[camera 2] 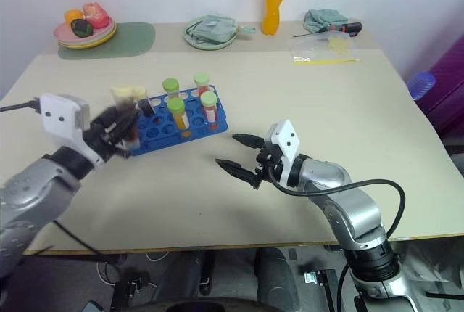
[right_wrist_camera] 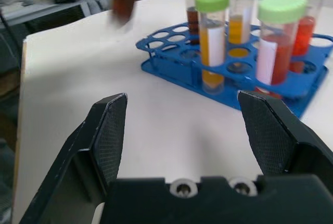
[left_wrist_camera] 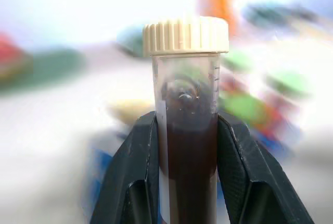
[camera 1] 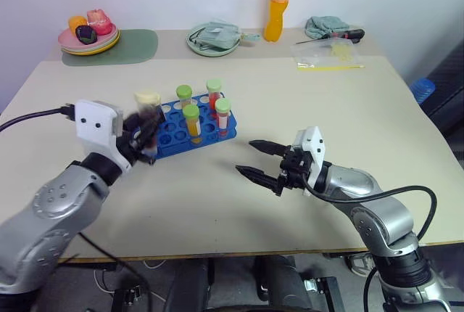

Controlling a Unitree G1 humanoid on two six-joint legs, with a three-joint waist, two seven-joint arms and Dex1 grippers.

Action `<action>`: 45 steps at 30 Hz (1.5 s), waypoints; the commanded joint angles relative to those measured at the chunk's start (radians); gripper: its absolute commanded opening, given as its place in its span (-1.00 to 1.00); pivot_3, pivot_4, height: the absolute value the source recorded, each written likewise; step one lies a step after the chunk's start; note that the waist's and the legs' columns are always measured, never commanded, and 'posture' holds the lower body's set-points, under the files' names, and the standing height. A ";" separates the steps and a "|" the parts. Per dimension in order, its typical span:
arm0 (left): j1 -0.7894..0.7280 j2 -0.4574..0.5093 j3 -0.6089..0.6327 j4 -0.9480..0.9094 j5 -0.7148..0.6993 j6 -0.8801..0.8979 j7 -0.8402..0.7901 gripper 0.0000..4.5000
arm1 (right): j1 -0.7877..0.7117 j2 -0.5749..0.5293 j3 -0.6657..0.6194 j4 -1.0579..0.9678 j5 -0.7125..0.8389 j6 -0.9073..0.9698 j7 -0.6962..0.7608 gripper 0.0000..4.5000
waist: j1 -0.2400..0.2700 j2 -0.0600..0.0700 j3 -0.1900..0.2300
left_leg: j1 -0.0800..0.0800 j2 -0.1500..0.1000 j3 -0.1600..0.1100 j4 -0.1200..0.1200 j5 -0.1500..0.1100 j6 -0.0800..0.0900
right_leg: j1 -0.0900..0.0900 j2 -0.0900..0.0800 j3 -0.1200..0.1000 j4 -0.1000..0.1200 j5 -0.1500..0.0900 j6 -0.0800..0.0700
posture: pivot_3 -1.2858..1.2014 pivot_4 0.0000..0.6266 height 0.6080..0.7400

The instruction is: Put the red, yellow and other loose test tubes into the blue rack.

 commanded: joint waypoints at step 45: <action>-0.068 -0.535 -0.057 0.468 0.593 -0.464 -0.155 -0.46 | -0.003 0.011 0.008 -0.043 0.000 -0.004 -0.026 0.67 | -0.003 -0.001 -0.001 | 0.000 0.002 -0.003 0.002 -0.002 0.004 | -0.001 0.000 0.000 0.003 0.002 0.005 | 0.03 -0.52 1.00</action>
